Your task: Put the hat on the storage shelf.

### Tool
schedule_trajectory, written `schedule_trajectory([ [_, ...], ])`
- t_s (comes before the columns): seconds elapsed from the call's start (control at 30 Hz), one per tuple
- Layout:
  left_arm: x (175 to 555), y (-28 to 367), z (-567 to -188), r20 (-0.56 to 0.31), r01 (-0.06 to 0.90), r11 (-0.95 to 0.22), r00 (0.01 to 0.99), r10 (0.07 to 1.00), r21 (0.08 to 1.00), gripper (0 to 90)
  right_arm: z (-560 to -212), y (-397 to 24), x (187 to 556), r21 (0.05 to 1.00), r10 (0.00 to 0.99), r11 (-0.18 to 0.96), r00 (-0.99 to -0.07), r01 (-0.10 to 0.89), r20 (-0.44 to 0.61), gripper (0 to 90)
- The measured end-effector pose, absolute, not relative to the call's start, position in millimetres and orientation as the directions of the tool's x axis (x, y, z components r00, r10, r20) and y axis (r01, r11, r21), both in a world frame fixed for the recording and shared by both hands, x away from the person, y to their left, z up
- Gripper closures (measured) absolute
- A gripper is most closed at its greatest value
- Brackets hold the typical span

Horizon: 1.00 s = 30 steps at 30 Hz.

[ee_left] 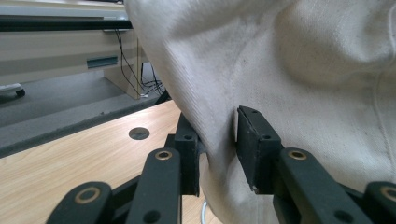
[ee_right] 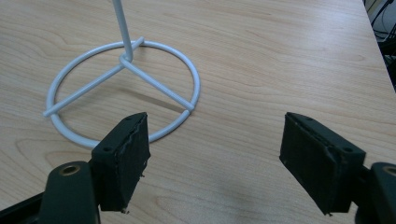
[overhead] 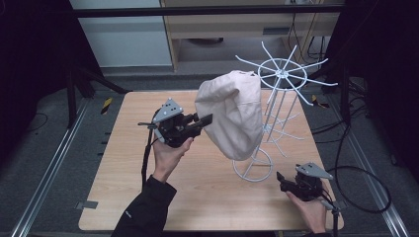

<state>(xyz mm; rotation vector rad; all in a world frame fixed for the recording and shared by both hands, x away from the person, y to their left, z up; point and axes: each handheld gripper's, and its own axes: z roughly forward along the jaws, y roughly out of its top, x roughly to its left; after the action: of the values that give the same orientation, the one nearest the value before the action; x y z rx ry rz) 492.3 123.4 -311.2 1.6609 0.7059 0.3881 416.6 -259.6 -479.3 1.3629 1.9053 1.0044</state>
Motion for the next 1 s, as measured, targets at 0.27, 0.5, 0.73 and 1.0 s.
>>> schedule_trajectory([
  [0.27,484.2,132.9,-314.6,-0.115,0.225,-0.094,0.762,0.637,0.97,65.9,-479.8,-259.6,416.9,0.838,0.951,0.197,-0.307,0.509,-0.037,24.0],
  [0.5,471.3,146.4,-322.4,-0.094,0.221,-0.115,0.752,0.652,0.969,58.5,-479.8,-259.6,416.5,0.837,0.952,0.192,-0.305,0.513,-0.031,23.9],
  [0.73,461.6,161.5,-333.5,-0.069,0.225,-0.144,0.731,0.679,0.964,50.8,-479.9,-259.2,416.4,0.837,0.952,0.192,-0.303,0.513,-0.032,23.7],
  [1.0,451.5,187.4,-353.5,-0.043,0.257,-0.192,0.694,0.718,0.947,42.9,-480.1,-259.2,415.9,0.838,0.953,0.191,-0.3,0.512,-0.034,22.9],
])
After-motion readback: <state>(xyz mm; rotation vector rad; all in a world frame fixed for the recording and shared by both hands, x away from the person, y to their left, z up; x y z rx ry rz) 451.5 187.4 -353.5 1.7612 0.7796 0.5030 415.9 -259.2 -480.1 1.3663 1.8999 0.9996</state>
